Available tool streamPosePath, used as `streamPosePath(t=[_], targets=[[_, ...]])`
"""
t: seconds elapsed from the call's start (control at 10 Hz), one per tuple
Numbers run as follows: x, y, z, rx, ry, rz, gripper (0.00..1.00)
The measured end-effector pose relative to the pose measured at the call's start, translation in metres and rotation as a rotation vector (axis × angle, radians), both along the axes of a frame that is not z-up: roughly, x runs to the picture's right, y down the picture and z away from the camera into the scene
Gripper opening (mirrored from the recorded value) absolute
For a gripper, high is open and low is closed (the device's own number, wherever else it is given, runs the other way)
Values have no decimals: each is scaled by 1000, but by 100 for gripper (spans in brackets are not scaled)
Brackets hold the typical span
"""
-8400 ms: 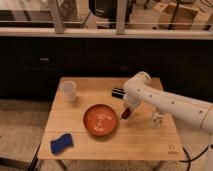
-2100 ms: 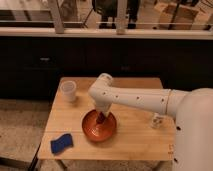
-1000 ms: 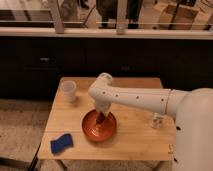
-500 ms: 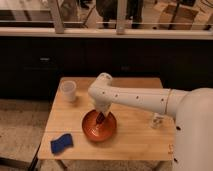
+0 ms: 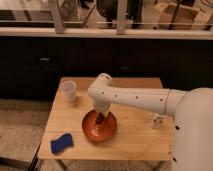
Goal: Place the pepper in the ceramic bowl
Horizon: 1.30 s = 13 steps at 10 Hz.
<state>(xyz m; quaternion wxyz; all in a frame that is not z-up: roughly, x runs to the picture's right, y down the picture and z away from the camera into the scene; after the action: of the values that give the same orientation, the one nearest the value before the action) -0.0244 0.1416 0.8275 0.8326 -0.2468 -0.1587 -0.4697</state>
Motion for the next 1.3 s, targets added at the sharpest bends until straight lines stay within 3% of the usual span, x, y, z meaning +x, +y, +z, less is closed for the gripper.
streamPosePath(t=[0.2, 0.3, 0.6, 0.8, 1.2, 1.3], targets=[[6, 0, -1, -2, 3, 2, 29], [6, 0, -1, -1, 3, 2, 28], [1, 1, -2, -6, 0, 2, 7], [0, 1, -1, -5, 0, 0, 6], [1, 1, -2, -5, -1, -1, 13], [1, 0, -2, -5, -1, -2, 20]])
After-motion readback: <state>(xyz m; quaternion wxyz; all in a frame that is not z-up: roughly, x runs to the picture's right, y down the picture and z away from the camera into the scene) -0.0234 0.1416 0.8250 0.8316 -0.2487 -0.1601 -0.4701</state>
